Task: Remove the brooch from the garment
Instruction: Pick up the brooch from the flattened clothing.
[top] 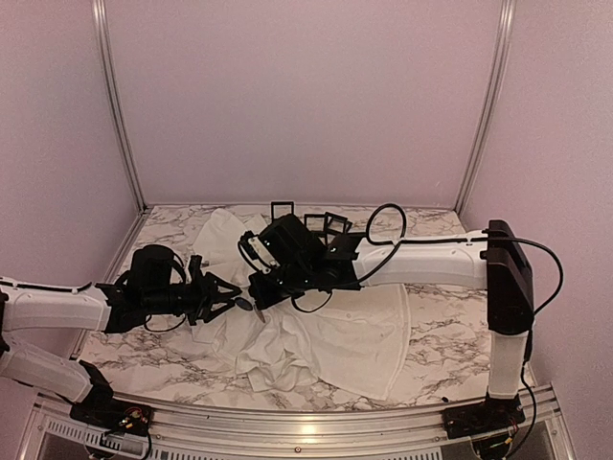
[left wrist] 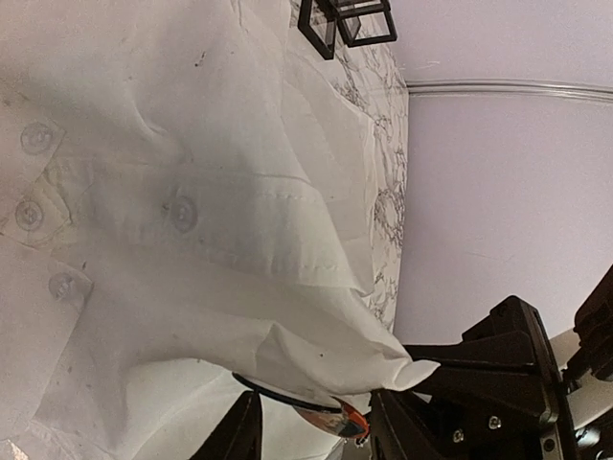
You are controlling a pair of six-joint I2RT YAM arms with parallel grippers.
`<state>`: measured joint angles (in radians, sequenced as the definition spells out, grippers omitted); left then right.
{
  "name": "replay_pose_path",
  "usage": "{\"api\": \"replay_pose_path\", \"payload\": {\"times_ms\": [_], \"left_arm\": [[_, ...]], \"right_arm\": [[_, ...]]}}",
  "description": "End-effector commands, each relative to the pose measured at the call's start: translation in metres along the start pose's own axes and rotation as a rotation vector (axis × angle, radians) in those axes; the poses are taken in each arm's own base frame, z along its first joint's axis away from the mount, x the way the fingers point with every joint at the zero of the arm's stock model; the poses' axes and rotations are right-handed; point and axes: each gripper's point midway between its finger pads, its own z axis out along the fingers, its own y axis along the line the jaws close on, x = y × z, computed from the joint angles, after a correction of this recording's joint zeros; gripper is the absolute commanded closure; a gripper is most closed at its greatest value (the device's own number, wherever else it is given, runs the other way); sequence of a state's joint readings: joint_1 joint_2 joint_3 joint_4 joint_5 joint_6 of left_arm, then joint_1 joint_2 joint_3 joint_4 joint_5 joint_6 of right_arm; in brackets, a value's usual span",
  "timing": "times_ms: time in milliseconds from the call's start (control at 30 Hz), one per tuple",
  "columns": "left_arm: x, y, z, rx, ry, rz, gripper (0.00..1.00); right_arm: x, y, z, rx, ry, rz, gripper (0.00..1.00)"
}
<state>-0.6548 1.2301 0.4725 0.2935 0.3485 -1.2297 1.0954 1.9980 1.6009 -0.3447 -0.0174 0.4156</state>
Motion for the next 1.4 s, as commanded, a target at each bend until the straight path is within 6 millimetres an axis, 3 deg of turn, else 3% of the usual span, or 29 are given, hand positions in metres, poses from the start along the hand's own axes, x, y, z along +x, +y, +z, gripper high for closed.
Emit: {"api": "replay_pose_path", "payload": {"times_ms": [0, 267, 600, 733, 933, 1367], "left_arm": [[-0.001, -0.001, 0.005, -0.021, 0.006, 0.004, 0.62], [0.003, 0.004, 0.011, -0.046, 0.034, 0.014, 0.63], [0.006, 0.003, 0.012, -0.046, 0.051, 0.019, 0.81], [0.012, 0.008, 0.012, -0.059, 0.085, 0.020, 0.80], [0.022, 0.016, 0.012, -0.085, 0.134, 0.010, 0.65], [0.019, 0.005, 0.015, -0.032, 0.120, -0.023, 0.76]], "right_arm": [[-0.019, 0.008, -0.020, -0.032, -0.061, 0.008, 1.00], [-0.017, 0.009, -0.018, -0.037, -0.059, 0.009, 1.00], [-0.012, 0.006, -0.016, -0.030, -0.048, 0.008, 1.00], [-0.011, 0.003, -0.015, -0.017, -0.046, 0.003, 1.00], [-0.009, 0.003, -0.015, -0.009, -0.046, -0.008, 1.00], [-0.006, 0.003, -0.014, -0.007, -0.038, -0.008, 1.00]]}}
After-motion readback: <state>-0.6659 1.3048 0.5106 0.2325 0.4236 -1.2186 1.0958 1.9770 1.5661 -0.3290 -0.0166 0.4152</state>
